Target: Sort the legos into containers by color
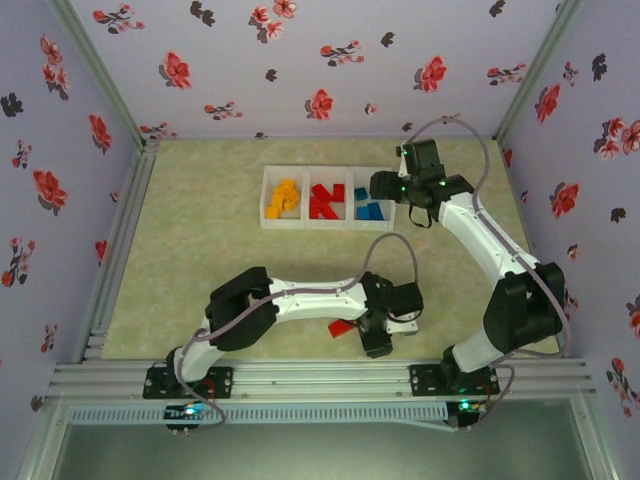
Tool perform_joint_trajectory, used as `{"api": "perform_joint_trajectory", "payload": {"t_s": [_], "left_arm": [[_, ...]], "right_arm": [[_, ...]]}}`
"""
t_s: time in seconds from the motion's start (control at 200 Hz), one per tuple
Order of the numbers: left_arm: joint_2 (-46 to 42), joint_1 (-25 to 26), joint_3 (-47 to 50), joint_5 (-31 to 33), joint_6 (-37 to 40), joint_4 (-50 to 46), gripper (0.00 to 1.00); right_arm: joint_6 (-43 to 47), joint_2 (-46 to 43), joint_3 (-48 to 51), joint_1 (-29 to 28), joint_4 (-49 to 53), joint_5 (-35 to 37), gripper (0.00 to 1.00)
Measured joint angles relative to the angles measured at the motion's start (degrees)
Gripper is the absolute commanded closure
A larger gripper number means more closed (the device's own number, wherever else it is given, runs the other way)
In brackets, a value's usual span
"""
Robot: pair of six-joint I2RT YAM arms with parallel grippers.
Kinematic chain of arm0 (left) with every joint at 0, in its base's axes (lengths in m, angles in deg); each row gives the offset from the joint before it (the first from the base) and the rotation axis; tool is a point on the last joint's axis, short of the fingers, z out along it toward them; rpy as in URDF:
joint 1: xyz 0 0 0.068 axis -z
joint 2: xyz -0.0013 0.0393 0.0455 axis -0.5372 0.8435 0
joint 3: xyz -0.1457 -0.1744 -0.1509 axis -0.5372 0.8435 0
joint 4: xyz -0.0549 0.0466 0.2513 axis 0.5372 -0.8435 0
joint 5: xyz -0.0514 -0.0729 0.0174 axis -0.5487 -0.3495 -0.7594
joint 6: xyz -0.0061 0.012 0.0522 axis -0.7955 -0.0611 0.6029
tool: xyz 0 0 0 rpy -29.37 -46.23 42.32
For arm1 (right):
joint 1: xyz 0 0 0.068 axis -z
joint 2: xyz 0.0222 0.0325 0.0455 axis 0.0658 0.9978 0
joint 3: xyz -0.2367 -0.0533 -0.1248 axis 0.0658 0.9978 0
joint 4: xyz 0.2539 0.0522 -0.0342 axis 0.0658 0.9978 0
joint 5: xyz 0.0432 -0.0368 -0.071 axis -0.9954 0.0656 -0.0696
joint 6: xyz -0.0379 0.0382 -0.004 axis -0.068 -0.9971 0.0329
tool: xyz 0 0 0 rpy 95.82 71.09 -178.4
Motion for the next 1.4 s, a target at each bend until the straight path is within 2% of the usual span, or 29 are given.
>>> {"api": "perform_joint_trajectory", "payload": {"t_s": [0.275, 0.58, 0.805, 0.965, 1.07, 1.215, 1.4], "left_arm": [[0.6, 0.0, -0.4, 0.0, 0.6, -0.2, 0.73], [-1.1, -1.6, 2.2, 0.7, 0.2, 1.9, 0.81], [-8.5, -10.9, 5.8, 7.3, -2.1, 4.3, 0.81], [-13.9, -19.3, 5.6, 11.1, -3.9, 6.2, 0.8], [-14.3, -23.9, 3.5, 12.6, -4.8, 6.6, 0.8], [-12.0, -28.5, -4.1, 13.0, -6.0, 6.4, 0.79], [-3.5, -31.5, -19.4, 12.9, -7.0, 6.5, 0.79]], "right_arm": [[0.0, 0.0, 0.0, 0.3, 0.0, 0.0, 0.27], [0.0, -0.7, 0.0, 2.3, 0.2, 0.2, 0.27], [0.0, -2.0, 1.5, 4.8, 0.2, 0.4, 0.27], [-0.1, -3.5, 3.2, 5.2, 0.2, 1.3, 0.27], [-0.1, -4.6, 4.3, 5.2, 0.2, 1.8, 0.27], [-0.3, -5.9, 6.3, 5.2, 0.2, 2.2, 0.28], [-0.6, -8.0, 10.0, 5.2, 0.1, 2.2, 0.28]]}}
